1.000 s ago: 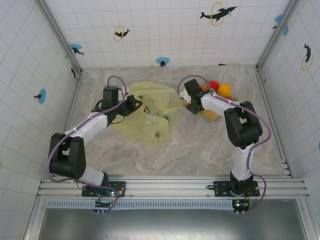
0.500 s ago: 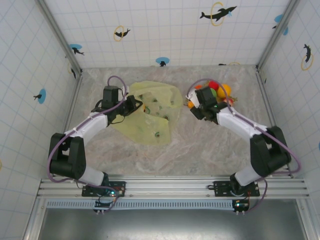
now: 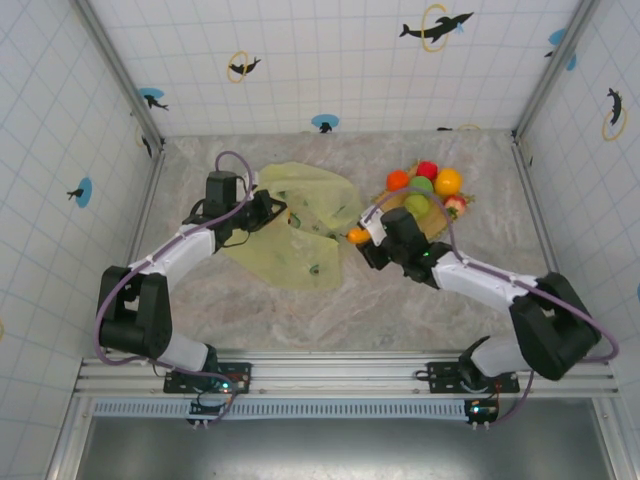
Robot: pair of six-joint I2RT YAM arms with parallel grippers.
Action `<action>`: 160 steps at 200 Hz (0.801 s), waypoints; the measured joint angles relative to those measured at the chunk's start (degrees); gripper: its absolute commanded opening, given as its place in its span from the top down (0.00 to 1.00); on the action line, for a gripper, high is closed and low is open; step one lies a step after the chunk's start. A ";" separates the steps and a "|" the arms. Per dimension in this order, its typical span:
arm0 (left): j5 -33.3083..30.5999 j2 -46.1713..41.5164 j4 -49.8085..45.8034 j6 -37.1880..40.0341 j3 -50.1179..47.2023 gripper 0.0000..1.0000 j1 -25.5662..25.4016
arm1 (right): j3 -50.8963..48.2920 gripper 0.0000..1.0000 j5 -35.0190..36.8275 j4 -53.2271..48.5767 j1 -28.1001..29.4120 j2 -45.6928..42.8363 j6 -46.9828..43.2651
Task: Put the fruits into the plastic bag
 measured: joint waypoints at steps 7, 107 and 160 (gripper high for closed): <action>0.09 0.00 0.09 -0.11 0.00 1.00 0.00 | 0.37 0.41 -0.26 1.03 0.31 1.97 0.79; 3.21 0.00 1.51 -1.25 0.00 1.00 0.00 | 12.55 0.41 -12.35 17.22 2.82 23.30 15.37; 4.70 -0.44 3.13 -2.25 0.00 1.00 0.00 | 19.78 0.40 -16.00 25.29 4.94 32.22 24.48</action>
